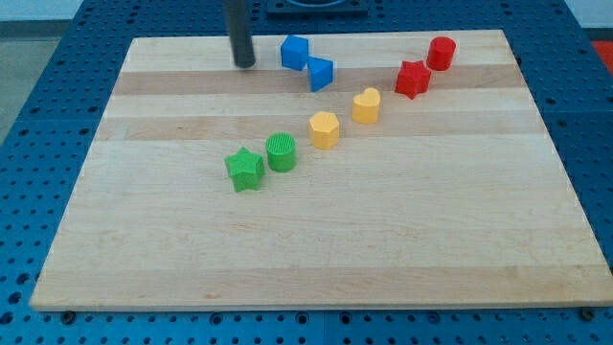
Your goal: Point your arm at green star
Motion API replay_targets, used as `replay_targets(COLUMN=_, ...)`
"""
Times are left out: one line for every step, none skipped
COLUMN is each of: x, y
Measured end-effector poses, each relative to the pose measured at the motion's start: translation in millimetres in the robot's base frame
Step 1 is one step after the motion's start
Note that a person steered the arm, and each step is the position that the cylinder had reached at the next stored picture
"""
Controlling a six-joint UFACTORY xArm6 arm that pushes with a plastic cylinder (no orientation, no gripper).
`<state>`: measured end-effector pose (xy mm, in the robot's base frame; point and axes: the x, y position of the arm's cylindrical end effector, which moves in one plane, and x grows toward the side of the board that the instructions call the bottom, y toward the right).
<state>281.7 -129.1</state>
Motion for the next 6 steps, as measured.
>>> replay_targets(x=90.2, y=-27.0)
replay_targets(x=208.5, y=-32.7)
replay_targets(x=298.3, y=-15.2)
replay_targets(x=290.5, y=22.1)
replay_targets(x=256.3, y=59.8)
replay_targets(x=231.4, y=64.1)
